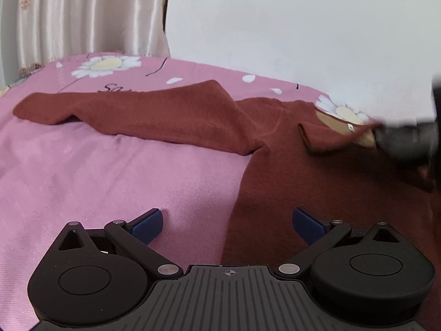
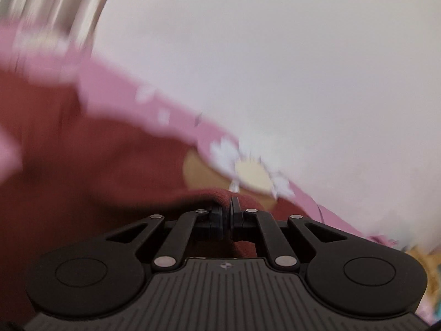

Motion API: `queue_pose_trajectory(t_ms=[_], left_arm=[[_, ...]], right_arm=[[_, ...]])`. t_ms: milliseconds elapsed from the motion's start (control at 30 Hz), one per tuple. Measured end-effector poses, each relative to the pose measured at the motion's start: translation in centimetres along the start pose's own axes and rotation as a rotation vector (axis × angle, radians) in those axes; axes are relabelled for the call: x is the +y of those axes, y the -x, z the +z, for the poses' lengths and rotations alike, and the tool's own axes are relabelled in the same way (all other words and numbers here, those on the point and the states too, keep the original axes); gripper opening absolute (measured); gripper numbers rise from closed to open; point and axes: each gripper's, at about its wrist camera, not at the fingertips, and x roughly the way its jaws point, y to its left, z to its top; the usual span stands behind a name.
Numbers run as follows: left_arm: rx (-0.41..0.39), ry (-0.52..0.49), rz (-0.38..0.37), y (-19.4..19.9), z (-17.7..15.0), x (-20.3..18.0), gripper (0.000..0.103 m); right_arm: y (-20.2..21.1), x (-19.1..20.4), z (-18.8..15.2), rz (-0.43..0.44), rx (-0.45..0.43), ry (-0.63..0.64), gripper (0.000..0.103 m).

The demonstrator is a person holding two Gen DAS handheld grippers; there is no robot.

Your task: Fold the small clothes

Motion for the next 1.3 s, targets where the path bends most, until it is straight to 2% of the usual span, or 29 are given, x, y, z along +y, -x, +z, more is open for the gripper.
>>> queue_pose_trajectory(t_ms=[67,133,200,267,333,367,400,500,600,667,733,800,833,900,967,1067,1167,1233,1300], left_arm=[[-0.002,-0.002,0.002,0.1,-0.1,-0.1,0.103],[-0.004,-0.007,0.006,0.2,-0.1,-0.2,0.103],[-0.003,-0.008,0.008,0.2,-0.1,-0.2,0.103],[0.001,-0.007,0.006,0.1,-0.1,-0.2,0.103],[0.002,-0.004,0.004,0.1,-0.1,-0.1,0.103],[0.002,-0.003,0.002,0.1,-0.1,-0.1,0.103],[0.003,-0.002,0.001,0.0,0.0,-0.1,0.103],[0.004,0.001,0.001,0.0,0.0,0.0,0.103],[0.007,-0.001,0.009,0.0,0.0,-0.1,0.103],[0.009,-0.005,0.018,-0.1,0.1,-0.2,0.103],[0.012,-0.008,0.029,-0.1,0.0,-0.3,0.103],[0.014,-0.009,0.039,-0.1,0.1,-0.3,0.103],[0.013,-0.010,0.043,-0.1,0.1,-0.3,0.103],[0.012,-0.010,0.047,-0.1,0.1,-0.3,0.103],[0.012,-0.011,0.048,-0.2,0.1,-0.3,0.103],[0.011,-0.006,0.042,-0.1,0.1,-0.3,0.103],[0.007,0.005,0.039,0.0,0.0,-0.1,0.103],[0.000,0.018,0.049,0.2,0.1,0.2,0.103],[-0.033,0.044,0.098,0.7,0.1,0.5,0.103]], right_arm=[[-0.4,0.9,1.5,0.030,-0.004,-0.021,0.008],[-1.6,2.3,1.9,0.080,0.059,-0.025,0.014],[-2.7,3.5,1.3,0.133,0.136,-0.005,0.030],[-2.1,3.8,0.2,0.136,0.140,0.010,0.030],[-0.9,2.8,-0.4,0.147,0.130,0.009,0.044],[-0.1,1.7,-0.7,0.147,0.126,0.002,0.061],[1.0,0.4,-1.1,0.143,0.111,-0.005,0.073],[3.2,-3.6,-3.2,0.068,0.090,-0.006,0.079],[4.3,-7.6,-6.3,-0.057,0.111,-0.014,0.082],[3.8,-9.8,-8.7,-0.147,0.164,-0.005,0.082],[2.1,-11.7,-11.0,-0.245,0.284,0.008,0.081],[2.8,-14.6,-11.7,-0.200,0.271,-0.163,0.085],[3.1,-15.4,-11.4,-0.190,0.296,-0.242,0.085],[4.3,-14.6,-10.1,-0.191,0.241,-0.246,0.083],[5.8,-11.7,-8.5,-0.155,0.125,-0.096,0.085],[7.8,-5.1,-6.4,-0.056,-0.050,0.210,0.088],[8.7,1.7,-5.6,-0.011,-0.205,0.527,0.090],[8.3,5.6,-5.9,-0.006,-0.286,0.730,0.090],[7.1,8.2,-6.0,0.007,-0.321,0.876,0.089]])
